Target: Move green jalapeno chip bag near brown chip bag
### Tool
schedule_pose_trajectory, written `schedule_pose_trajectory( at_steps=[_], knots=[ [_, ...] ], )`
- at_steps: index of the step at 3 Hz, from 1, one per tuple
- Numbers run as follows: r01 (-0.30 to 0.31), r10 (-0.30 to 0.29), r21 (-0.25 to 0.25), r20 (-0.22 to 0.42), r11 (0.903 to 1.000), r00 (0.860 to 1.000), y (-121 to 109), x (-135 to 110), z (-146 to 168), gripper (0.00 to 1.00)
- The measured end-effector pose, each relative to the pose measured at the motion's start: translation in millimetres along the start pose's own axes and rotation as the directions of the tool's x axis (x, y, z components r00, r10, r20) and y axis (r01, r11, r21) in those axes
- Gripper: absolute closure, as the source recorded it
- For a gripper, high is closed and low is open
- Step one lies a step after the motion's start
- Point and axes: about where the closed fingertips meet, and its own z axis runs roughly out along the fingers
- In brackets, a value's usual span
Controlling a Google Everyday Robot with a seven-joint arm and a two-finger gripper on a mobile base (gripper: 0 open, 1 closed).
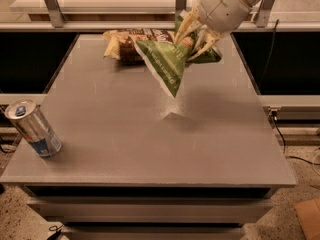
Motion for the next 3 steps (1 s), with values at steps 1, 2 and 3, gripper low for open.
schedule_pose_trajectory(
  at_steps=[1,2,3],
  knots=[
    [0.007,-0.007,0.012,0.0,0.9999,1.0,-11,21,5,1.0],
    [0.018,-0.018,0.016,0.002,0.9997,1.0,-21,36,10,1.0],
    [0.027,-0.027,0.024,0.001,0.9994,1.0,-33,48,17,1.0]
  ],
)
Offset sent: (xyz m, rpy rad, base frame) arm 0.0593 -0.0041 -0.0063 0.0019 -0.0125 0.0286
